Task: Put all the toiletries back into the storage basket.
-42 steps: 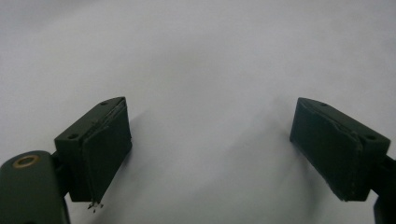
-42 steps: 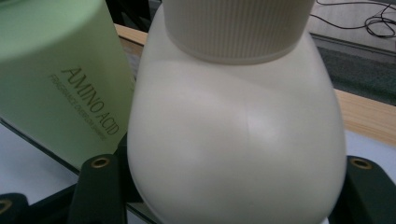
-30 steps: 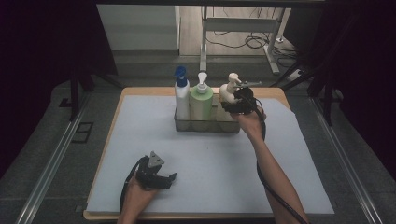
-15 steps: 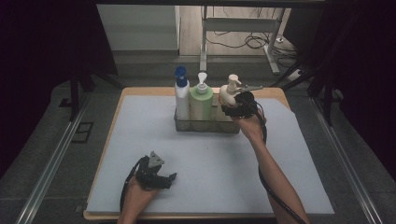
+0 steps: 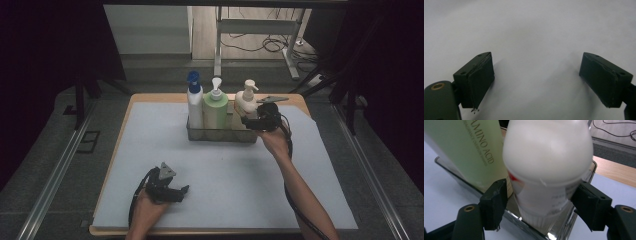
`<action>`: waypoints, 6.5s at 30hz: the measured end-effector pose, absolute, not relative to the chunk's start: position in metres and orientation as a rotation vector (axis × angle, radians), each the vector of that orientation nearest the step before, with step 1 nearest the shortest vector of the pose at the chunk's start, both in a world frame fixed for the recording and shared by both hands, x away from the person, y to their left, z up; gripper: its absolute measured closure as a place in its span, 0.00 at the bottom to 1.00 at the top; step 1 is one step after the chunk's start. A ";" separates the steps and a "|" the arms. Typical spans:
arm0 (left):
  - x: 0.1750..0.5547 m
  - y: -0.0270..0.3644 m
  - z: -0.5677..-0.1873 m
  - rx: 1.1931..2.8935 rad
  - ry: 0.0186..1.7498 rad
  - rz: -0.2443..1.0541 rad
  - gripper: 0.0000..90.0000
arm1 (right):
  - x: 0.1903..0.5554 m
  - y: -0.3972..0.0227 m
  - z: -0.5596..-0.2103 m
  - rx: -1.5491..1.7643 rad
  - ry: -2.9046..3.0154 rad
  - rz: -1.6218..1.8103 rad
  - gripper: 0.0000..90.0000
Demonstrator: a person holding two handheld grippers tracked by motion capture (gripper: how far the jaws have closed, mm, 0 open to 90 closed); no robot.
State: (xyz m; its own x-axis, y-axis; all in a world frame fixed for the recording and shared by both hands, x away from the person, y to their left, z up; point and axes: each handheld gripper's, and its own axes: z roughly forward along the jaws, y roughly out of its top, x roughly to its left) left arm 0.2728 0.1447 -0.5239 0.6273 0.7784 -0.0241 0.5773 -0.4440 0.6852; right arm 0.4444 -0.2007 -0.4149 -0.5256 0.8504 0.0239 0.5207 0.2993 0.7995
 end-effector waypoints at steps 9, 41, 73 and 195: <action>0.273 0.145 -0.524 2.180 1.056 0.389 0.14 | 0.430 -0.211 -0.413 1.190 2.198 1.101 0.39; 0.273 0.145 -0.524 2.180 1.056 0.389 0.14 | 0.445 -0.238 -0.430 1.304 2.141 1.053 0.97; 0.273 0.145 -0.524 2.181 1.056 0.389 0.14 | 0.475 -0.216 -0.459 1.362 2.208 1.069 0.96; 0.273 0.144 -0.524 2.180 1.057 0.390 0.14 | 0.349 -0.262 -0.429 0.993 2.345 0.925 0.00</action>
State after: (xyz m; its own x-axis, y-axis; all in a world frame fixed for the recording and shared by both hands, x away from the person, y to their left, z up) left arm 0.2727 0.1445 -0.5239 0.6263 0.7792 -0.0228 0.5773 -0.4440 0.6853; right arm 0.3486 -0.2619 -0.4288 -0.6516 0.7483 -0.1242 0.4619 0.5214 0.7175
